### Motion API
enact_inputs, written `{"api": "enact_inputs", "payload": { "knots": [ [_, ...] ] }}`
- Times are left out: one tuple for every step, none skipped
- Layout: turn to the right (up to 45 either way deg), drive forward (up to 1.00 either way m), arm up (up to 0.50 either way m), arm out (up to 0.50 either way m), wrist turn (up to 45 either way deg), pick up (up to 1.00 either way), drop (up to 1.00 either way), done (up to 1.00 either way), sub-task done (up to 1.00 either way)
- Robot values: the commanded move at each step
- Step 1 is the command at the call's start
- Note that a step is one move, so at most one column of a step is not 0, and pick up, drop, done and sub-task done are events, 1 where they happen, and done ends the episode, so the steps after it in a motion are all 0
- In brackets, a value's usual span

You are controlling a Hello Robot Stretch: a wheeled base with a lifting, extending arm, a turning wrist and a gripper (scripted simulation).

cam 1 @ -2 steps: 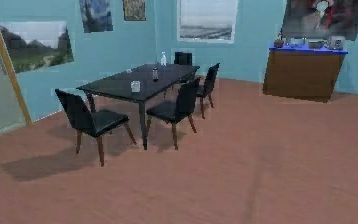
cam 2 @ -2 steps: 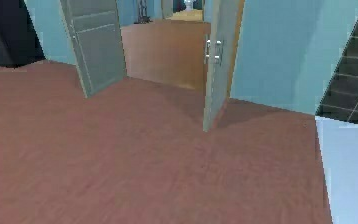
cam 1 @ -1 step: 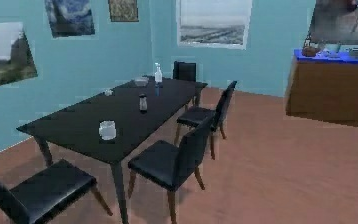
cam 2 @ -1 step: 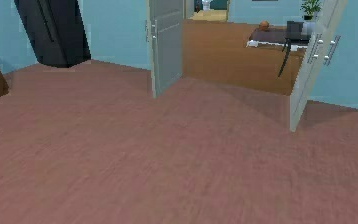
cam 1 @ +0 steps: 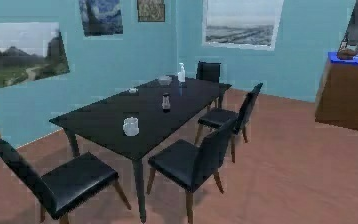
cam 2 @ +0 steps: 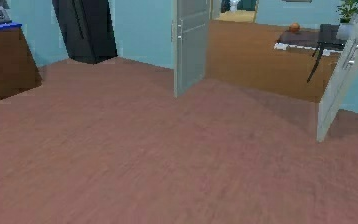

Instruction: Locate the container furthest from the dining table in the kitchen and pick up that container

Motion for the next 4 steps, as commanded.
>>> {"api": "enact_inputs", "payload": {
  "knots": [
    [0.0, 0.2, 0.0, 0.0, 0.0, 0.0, 0.0, 0.0, 0.0],
    [12.0, 0.0, 0.0, 0.0, 0.0, 0.0, 0.0, 0.0, 0.0],
    [0.0, 0.2, 0.0, 0.0, 0.0, 0.0, 0.0, 0.0, 0.0],
    [-45.0, 0.0, 0.0, 0.0, 0.0, 0.0, 0.0, 0.0, 0.0]
  ]
}}
